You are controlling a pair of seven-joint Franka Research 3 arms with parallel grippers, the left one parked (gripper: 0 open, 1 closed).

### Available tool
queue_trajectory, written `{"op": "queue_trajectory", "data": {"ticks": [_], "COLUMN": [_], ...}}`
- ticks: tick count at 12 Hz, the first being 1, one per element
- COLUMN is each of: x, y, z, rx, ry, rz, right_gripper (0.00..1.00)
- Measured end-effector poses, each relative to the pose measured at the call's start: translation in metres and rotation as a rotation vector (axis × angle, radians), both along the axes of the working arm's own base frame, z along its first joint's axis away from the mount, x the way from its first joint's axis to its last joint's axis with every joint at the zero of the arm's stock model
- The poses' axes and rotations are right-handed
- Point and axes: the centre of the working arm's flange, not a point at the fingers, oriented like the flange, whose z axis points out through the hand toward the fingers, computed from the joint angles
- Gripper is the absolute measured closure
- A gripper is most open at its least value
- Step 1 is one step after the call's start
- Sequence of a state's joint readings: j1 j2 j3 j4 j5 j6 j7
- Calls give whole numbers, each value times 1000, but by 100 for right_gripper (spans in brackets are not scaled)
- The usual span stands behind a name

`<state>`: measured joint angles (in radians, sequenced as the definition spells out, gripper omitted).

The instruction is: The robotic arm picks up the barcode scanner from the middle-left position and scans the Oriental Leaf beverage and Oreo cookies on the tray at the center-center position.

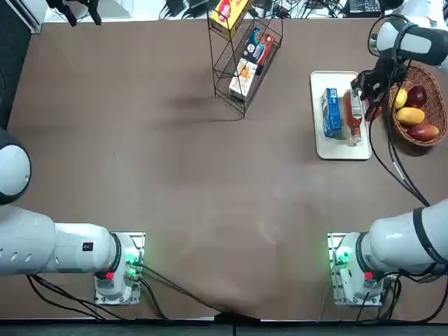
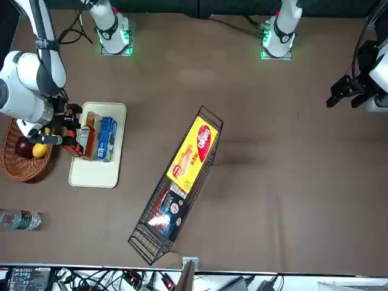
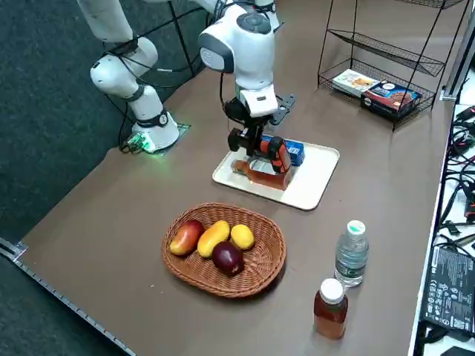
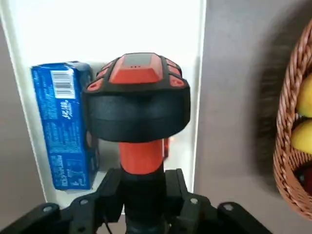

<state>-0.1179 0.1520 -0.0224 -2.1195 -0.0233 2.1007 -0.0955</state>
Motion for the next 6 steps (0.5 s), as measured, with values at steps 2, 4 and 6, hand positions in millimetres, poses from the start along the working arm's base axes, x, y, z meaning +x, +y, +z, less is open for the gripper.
{"op": "queue_trajectory", "data": {"ticks": [2,4,6], "x": [7,14,18], "y": [14,36,65], "z": [7,14,19], "rx": [0,2,17], "ry": [-16,-33,-44], "rz": [27,64,83], "right_gripper": [57,57,57]}}
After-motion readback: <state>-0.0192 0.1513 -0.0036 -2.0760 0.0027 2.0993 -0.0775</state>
